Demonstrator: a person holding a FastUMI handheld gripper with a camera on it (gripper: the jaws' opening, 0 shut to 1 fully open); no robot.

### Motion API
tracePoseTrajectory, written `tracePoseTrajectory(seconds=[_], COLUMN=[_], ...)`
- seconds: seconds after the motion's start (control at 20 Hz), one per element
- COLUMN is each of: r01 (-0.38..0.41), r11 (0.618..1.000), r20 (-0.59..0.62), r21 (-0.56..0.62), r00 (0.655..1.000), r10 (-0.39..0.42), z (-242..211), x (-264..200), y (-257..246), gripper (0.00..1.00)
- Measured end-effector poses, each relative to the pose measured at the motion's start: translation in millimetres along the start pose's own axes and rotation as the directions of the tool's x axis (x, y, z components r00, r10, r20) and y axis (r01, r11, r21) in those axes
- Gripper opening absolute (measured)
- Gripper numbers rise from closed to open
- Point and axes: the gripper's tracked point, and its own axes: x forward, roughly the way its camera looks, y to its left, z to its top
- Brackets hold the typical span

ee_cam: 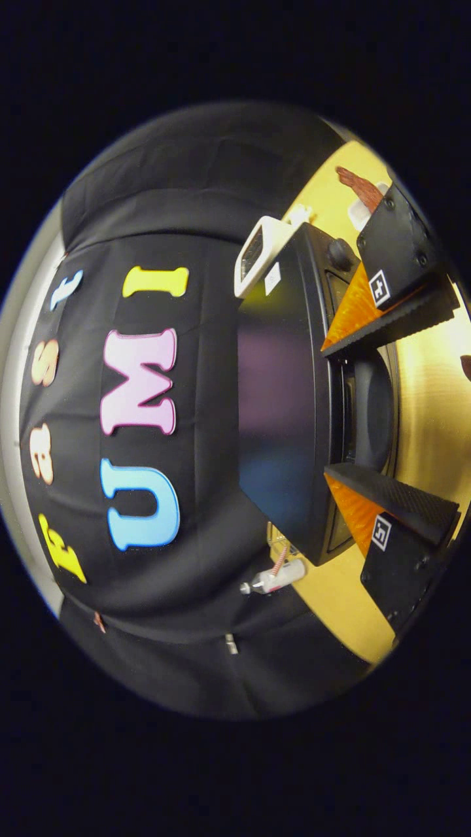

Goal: Open the toaster oven, put the food inside, and close the toaster oven door.

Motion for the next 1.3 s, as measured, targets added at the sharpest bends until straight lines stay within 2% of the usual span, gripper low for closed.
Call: tracePoseTrajectory(seconds=[0.1,0.45,0.9,1.1,1.3], r01=[0.005,-0.012,-0.016,-0.032,-0.037], r11=[1.0,0.999,1.0,0.998,0.998], r20=[-0.003,-0.062,-0.162,-0.245,-0.355], r21=[-0.018,0.042,-0.002,-0.06,-0.042], r00=[1.0,0.998,0.987,0.969,0.935], r10=[-0.005,0.014,0.015,0.016,0.02], z=[-6.3,-37.7,-79.6,-110.8,-147.4], x=[-9.1,-52.0,-81.0,-93.9,-97.5], y=[-1.0,-2.2,-3.7,-3.5,-6.9], gripper=[0.99,0.99,0.99,0.99,0.98])
